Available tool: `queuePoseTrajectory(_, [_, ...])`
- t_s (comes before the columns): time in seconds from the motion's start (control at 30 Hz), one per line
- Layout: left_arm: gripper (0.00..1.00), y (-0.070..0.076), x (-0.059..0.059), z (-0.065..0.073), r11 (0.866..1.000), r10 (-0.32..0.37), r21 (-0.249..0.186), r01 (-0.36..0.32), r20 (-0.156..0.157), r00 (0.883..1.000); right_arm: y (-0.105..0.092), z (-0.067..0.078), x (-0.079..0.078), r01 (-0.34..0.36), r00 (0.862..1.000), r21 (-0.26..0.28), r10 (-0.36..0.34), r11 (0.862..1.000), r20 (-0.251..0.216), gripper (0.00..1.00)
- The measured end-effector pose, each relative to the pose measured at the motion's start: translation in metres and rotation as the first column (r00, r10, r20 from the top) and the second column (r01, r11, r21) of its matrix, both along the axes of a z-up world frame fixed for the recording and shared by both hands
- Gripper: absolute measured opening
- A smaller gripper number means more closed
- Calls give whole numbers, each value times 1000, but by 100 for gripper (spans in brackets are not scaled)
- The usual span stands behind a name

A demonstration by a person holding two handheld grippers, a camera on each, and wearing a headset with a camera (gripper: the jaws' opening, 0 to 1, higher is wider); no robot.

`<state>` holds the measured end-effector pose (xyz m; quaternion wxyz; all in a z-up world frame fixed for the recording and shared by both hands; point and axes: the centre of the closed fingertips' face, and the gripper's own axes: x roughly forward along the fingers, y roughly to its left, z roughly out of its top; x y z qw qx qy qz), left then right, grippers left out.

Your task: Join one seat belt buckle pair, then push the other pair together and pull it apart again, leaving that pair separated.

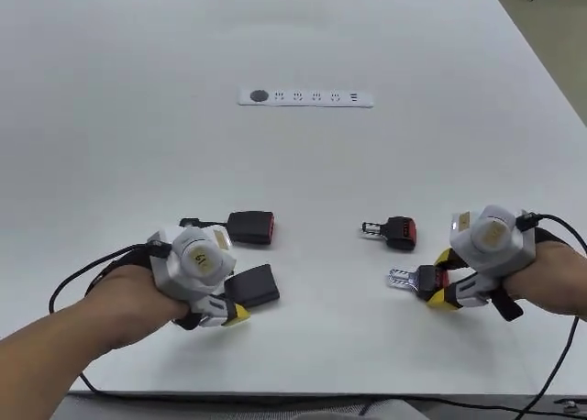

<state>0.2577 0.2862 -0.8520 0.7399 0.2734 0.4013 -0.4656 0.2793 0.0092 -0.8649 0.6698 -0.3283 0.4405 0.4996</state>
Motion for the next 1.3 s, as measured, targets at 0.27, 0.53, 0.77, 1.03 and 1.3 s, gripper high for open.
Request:
queuePoseTrajectory(0.27, [38, 4, -1, -8, 997, -68, 45, 68, -4, 998, 0, 0, 0, -29, 1000, -5, 29, 1000, -5, 36])
queuePoseTrajectory(0.53, [33, 3, 2, -7, 980, -177, 90, 177, -11, 984, 2, 0, -1, -59, 998, -22, 59, 998, -2, 36])
queuePoseTrajectory(0.77, [33, 0, 1, -9, 935, -313, 156, 317, -52, 948, 2, 0, -1, -94, 996, -27, 95, 995, 0, 36])
queuePoseTrajectory(1.03, [32, -2, 1, -10, 897, -386, 194, 398, -97, 917, 2, -1, 0, -111, 994, -46, 111, 993, -11, 36])
queuePoseTrajectory(1.3, [33, -2, 0, -10, 893, -394, 188, 409, -112, 912, 3, 0, 0, -192, 981, -36, 191, 981, -12, 36])
